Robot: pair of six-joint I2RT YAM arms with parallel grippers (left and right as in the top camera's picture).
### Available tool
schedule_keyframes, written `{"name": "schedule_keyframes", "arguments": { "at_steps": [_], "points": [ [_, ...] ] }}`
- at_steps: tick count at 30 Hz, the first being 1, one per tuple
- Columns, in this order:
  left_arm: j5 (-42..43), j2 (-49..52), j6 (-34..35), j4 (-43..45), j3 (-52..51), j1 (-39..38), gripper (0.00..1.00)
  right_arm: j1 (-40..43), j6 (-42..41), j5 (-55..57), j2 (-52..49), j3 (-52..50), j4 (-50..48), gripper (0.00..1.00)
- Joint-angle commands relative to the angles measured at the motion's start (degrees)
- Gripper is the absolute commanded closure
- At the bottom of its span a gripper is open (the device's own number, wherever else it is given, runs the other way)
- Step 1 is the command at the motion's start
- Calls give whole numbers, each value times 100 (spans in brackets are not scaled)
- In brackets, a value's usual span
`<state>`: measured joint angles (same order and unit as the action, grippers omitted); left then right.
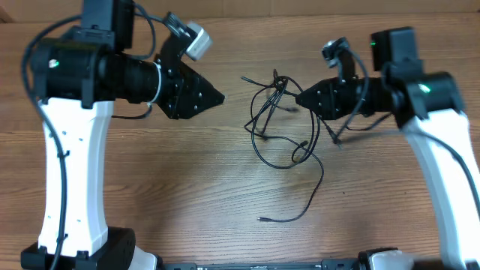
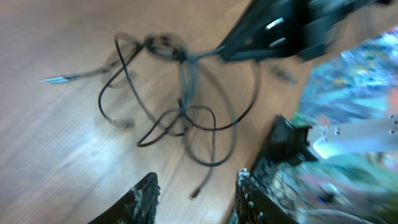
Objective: Untangle cables
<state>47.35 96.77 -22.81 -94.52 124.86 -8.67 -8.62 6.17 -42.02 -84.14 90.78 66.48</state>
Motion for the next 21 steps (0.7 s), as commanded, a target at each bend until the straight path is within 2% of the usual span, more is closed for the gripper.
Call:
{"name": "schedule_keyframes", "arguments": {
  "at_steps": [1,6,13,21],
  "points": [
    [520,-2,-688,-17,-496,-188,59,-4,-138,-444,507,199,-11,96],
    [667,-2,-1130,114,-1034,-573,58,-4,-361,-518,861,199,15,96],
    [669,-2,-1128,514,-1217,-1027,59,-4,-621,-568,901,197,55,96],
    [669,-2,-1128,647,-1222,-1060,63,-4,-623,-1840,903,197,52,96]
  ]
}}
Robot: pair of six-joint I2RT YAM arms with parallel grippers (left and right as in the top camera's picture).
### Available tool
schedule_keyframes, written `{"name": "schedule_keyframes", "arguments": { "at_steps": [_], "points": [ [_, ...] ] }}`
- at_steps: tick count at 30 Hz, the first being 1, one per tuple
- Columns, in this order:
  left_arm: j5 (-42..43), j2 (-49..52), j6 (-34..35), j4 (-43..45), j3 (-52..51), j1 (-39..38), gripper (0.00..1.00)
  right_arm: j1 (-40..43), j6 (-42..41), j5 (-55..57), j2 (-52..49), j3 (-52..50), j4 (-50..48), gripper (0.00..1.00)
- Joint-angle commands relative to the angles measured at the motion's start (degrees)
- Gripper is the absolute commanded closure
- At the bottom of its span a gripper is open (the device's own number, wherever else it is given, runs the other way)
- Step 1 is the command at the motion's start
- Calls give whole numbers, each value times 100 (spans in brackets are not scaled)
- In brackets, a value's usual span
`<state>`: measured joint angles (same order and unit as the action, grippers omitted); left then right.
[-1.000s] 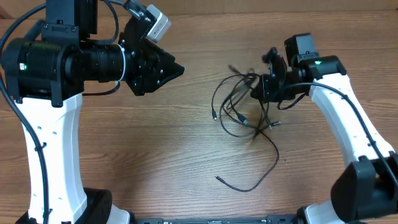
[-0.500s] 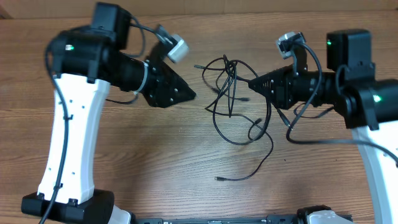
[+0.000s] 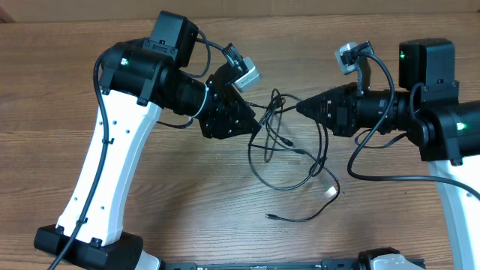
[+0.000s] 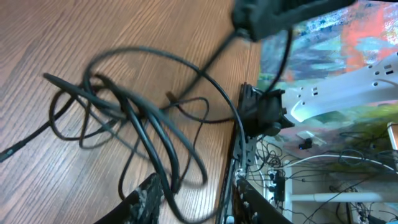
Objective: Untangle cables
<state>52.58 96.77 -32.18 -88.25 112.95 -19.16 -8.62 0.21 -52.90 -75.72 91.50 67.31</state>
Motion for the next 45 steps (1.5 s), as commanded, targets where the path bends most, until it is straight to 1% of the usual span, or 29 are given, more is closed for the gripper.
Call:
{"name": "schedule_keyframes", "arguments": {
  "at_steps": [1,6,10,14,17,20,24,26,30,37,45],
  "points": [
    [149,-2,-190,17,-31,-11,63,-4,-42,-791,61,125,-31,96],
    [125,-2,-192,13,-33,-17,64,-4,-90,-979,61,125,-81,96],
    [87,24,-195,13,-42,-17,74,-4,-98,-1561,61,125,-350,96],
    [85,129,-192,-28,-46,-35,76,-4,-503,-1670,61,125,-793,96],
    [83,260,-197,-105,-50,-76,76,-4,-647,-1672,61,125,-1025,96],
    [83,378,-214,-109,-92,-94,82,-4,-647,-1670,61,125,-1088,96],
    [87,529,-216,-120,-116,-118,81,-2,-647,-1668,61,125,-1163,96],
    [87,597,-216,-149,-116,-125,83,-2,-708,-1665,61,125,-1244,96],
    [83,704,-227,-192,-118,-125,96,-2,-1036,-1668,61,125,-1611,96],
    [81,713,-520,-175,-304,-151,95,2,-1532,-1665,61,127,-2306,96],
    [31,713,-553,350,-1134,-133,96,184,-1545,-1670,61,127,-2750,96]
  ]
}}
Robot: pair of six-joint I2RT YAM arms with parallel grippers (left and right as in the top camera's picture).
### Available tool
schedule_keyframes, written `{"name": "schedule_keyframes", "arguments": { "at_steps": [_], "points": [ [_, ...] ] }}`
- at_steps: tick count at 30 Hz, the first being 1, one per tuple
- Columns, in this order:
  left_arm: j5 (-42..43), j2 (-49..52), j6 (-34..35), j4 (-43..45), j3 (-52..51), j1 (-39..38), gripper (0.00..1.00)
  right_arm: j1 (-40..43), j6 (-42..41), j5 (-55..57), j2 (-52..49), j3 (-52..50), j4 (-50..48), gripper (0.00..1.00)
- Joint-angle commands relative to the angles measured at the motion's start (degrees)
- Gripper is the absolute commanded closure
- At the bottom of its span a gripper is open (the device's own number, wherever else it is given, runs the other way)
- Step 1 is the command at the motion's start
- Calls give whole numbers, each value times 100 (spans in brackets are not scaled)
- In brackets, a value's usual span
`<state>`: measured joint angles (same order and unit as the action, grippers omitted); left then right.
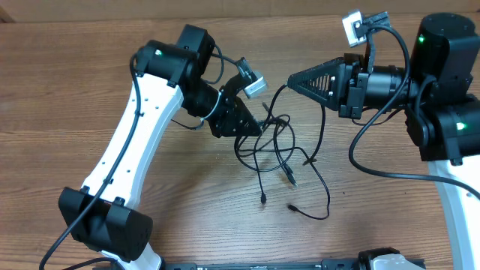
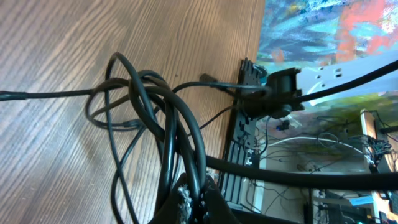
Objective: Untangle cables
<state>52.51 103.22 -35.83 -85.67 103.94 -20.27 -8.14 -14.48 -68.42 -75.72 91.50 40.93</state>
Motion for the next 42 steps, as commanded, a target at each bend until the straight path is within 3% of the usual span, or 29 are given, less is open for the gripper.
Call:
{"name": "schedule_keyframes", "arguments": {
  "at_steps": [1,3,8,11,19,27,30,31,33,36,38,42],
  "points": [
    [-72,68,-188,254,-356,-4,96,188,-76,-118,63,127,-155,96],
    [-422,68,70,774,-632,57,95,306,-81,-116,87,127,-238,96],
    [-1403,72,1591,2404,-1370,289,96,597,-101,-116,177,127,-319,96],
    [-1657,94,1969,2979,-1700,470,96,883,-96,-114,232,127,-365,96],
    [-1696,160,2186,3040,-1777,1005,96,2210,-396,-118,363,127,-1032,96],
    [-1700,160,2192,2848,-1777,1327,96,4387,-927,-240,411,127,-1703,96],
    [-1622,160,2194,2850,-1777,1338,96,4841,-951,-249,409,125,-1635,96],
    [-1506,160,2194,2848,-1777,1338,96,4896,-949,-297,409,125,-1569,93],
    [-1207,160,2194,2848,-1777,1314,96,4870,-881,-566,398,125,-1515,53],
    [-678,157,2194,2855,-1762,1274,96,4690,-774,-881,398,120,-1239,45],
    [-428,155,2201,2846,-1720,1259,96,4546,-699,-997,398,118,-905,45],
    [-216,155,2258,2465,-1351,1257,96,4087,420,-883,380,114,590,41]
  ]
}}
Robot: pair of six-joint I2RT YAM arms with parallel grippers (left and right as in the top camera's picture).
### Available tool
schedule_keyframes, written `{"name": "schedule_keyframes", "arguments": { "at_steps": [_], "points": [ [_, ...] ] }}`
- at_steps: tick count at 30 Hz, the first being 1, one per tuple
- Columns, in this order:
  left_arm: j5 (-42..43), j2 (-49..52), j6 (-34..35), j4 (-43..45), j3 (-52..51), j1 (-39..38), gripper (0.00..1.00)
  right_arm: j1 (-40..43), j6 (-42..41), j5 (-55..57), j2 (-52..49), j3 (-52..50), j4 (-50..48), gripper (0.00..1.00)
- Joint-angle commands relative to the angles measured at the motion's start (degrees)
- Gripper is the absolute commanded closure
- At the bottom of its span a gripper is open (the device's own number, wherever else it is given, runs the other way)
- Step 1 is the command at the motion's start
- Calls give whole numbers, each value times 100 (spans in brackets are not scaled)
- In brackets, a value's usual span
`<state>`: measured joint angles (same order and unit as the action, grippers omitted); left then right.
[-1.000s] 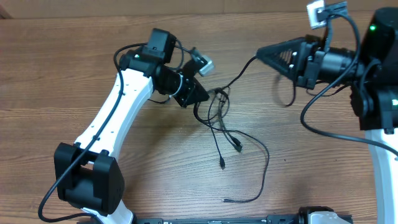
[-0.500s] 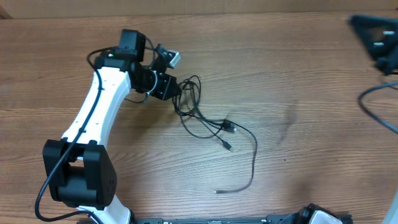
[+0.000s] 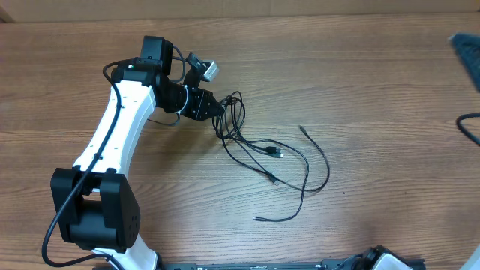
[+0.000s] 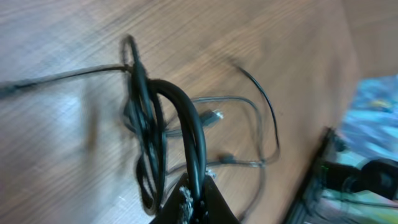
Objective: Untangle cables
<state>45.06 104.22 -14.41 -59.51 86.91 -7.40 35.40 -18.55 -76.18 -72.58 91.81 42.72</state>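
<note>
Thin black cables [image 3: 234, 124] lie bunched on the wooden table, left of middle in the overhead view. My left gripper [image 3: 220, 108] is shut on a thick loop of that bundle at its left side. The left wrist view is blurred but shows the loop [image 4: 189, 118] running down between my closed fingers [image 4: 194, 190]. Looser strands fan out to the right and front, with small plugs [image 3: 277, 153] and a free end [image 3: 259, 219]. My right gripper is out of view.
The table [image 3: 375, 187] is bare wood around the cables. A dark blurred piece of the right arm [image 3: 466, 46] and its hanging lead [image 3: 469, 127] show at the right edge. The left arm's base [image 3: 90, 217] stands at the front left.
My left gripper, still shut on the bundle, has moved left and back. The right arm has gone from mid-table to the right edge. The cables now lie spread flatter toward the right.
First the right gripper held the tangle's right side while my left gripper stood open, away on the left. Then the left gripper was open at the tangle. Then it was shut on the bundle, with the right raised opposite. Now only the left holds it.
</note>
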Motion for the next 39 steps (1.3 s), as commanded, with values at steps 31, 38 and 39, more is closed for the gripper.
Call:
{"name": "schedule_keyframes", "arguments": {
  "at_steps": [31,38,39],
  "points": [
    [-295,55,334,-3694,5202,-1139,96,-4640,2885,2339,-1790,-201,1650,44],
    [317,55,330,-3687,5217,-1150,96,-4948,2885,2621,-1825,-306,1322,39],
    [350,55,332,-3694,5241,-1150,96,-5001,2885,2618,-1836,-345,1257,39]
  ]
}}
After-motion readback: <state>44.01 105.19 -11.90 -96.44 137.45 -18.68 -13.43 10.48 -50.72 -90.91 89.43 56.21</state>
